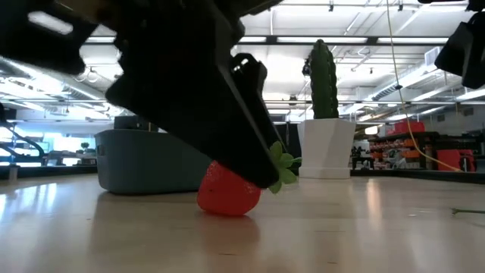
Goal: Pick and placing Produce into tupperware
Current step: Put the red strawberry into the blue bin
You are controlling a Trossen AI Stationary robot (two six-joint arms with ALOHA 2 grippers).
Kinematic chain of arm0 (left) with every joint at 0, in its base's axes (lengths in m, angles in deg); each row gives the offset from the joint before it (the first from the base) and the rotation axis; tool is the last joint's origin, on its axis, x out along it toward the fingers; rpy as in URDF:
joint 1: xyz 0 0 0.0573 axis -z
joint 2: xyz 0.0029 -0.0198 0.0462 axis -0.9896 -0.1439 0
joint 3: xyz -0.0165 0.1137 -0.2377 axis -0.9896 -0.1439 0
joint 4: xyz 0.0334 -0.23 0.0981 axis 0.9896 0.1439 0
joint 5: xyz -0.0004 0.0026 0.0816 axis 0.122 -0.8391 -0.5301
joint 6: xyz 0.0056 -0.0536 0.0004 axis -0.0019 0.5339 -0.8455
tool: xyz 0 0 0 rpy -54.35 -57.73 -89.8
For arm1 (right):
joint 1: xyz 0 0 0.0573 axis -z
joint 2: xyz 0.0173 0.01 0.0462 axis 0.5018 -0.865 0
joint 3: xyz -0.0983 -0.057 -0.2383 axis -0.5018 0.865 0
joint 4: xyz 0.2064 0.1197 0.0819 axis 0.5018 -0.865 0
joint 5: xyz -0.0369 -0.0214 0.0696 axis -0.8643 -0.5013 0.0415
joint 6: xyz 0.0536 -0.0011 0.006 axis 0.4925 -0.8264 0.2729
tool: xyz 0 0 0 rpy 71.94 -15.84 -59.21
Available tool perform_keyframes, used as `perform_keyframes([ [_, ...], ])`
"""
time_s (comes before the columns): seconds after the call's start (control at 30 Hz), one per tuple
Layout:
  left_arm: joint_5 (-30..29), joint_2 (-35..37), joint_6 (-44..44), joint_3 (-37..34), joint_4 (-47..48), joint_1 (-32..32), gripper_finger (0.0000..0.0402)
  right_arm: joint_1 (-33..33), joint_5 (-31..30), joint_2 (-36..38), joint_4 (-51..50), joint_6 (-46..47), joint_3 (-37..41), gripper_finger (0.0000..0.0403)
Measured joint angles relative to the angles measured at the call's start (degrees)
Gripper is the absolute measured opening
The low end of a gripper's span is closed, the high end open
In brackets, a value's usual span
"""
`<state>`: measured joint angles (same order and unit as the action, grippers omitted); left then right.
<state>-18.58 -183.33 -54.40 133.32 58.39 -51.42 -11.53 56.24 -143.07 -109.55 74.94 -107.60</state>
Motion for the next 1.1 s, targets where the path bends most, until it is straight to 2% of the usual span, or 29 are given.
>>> perform_keyframes([
  [0.13,0.0,-0.2,1.3,0.0,0.1,-0.3,0.0207,0.0,0.0,0.0,0.0,0.0,0.0,0.0132],
  [0.27,0.0,-0.2,3.0,0.0,0.2,-1.4,0.0171,0.0,-0.1,0.0,0.0,-0.5,0.0,0.0132],
  [0.37,0.0,-0.2,3.1,0.0,0.2,-2.4,0.0122,0.0,-0.1,0.0,0.0,-0.5,0.0,0.0132],
  [0.5,0.0,-0.2,3.2,0.0,0.2,-3.2,0.0026,0.0,-0.1,0.0,0.0,-0.6,0.0,0.0132],
  [0.53,-0.2,-0.2,3.1,0.0,0.2,-3.3,0.0015,0.0,-0.1,0.0,0.0,-0.9,0.0,0.0132],
  [0.7,-2.8,-0.2,3.0,2.7,2.8,-3.0,0.0006,0.0,-0.1,0.0,0.0,-2.5,0.0,0.0132],
  [0.83,-8.7,0.3,2.9,9.0,13.8,-2.5,0.0004,0.0,-0.1,0.0,0.0,-2.9,0.0,0.0132],
  [0.93,-15.1,0.8,3.1,15.4,27.5,-2.2,0.0004,0.0,-0.1,0.0,0.0,-3.0,0.0,0.0132],
  [1.03,-19.8,0.8,7.2,20.4,41.4,-2.5,0.0003,0.0,-0.1,0.0,0.0,-3.2,0.0,0.0132],
  [1.1,-20.6,0.8,10.4,22.2,47.6,-3.2,0.0002,0.0,-0.1,0.0,0.0,-3.9,0.0,0.0132],
])
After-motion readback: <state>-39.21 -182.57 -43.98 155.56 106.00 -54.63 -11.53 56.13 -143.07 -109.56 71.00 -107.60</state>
